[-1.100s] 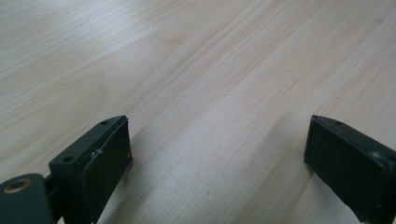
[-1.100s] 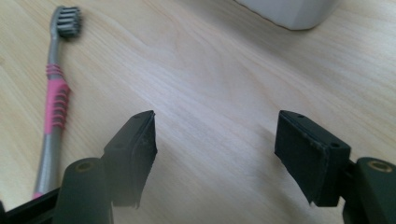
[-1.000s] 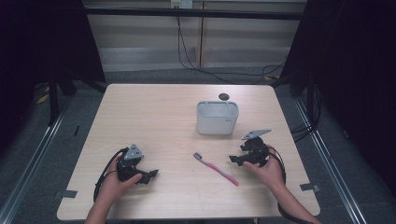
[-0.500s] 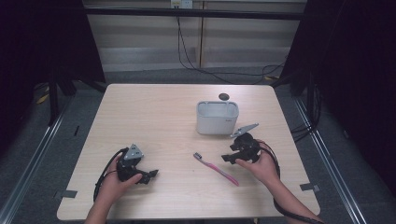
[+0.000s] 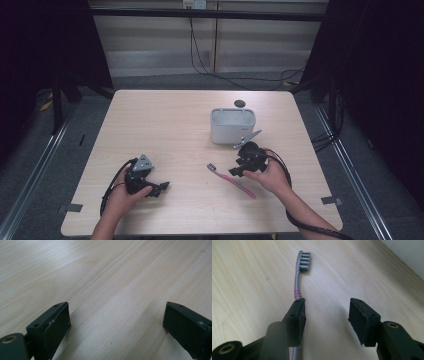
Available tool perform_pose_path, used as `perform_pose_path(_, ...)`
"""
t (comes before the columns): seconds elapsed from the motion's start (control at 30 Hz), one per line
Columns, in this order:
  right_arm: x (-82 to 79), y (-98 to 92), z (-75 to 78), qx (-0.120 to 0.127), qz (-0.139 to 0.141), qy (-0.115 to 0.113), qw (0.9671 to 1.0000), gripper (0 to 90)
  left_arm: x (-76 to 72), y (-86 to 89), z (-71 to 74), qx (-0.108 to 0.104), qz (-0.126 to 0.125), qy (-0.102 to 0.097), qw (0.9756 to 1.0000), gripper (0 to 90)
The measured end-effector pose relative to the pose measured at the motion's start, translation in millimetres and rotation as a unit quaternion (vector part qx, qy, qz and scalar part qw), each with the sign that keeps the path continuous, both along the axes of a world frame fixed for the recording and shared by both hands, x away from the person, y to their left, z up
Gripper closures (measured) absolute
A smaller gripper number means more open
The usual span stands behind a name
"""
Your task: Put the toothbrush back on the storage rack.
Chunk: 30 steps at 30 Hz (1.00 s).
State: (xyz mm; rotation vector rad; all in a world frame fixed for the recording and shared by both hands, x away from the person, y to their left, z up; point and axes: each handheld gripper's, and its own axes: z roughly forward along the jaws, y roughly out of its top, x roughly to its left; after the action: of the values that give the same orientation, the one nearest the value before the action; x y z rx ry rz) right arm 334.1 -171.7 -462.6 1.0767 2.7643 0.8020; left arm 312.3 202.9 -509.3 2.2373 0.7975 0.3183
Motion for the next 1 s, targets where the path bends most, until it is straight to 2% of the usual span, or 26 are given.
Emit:
perform_pose_path(0.1, 0.9, 4.3, 0.3, -0.011, 0.009, 0.006, 0.9999, 48.3, -0.1, 0.0, 0.0, 0.000, 0.000, 0.001, 1.0000, 6.9)
perform_pose_path(0.3, 4.2, 11.0, 1.1, -0.014, 0.015, 0.016, 0.9997, 49.4, -0.1, 0.0, 0.0, 0.000, 0.000, 0.001, 1.0000, 6.9)
perform_pose_path(1.0, 7.6, 28.3, -0.6, -0.018, 0.033, 0.035, 0.9987, 55.1, -0.1, -0.1, 0.0, 0.000, 0.000, -0.001, 1.0000, 6.9)
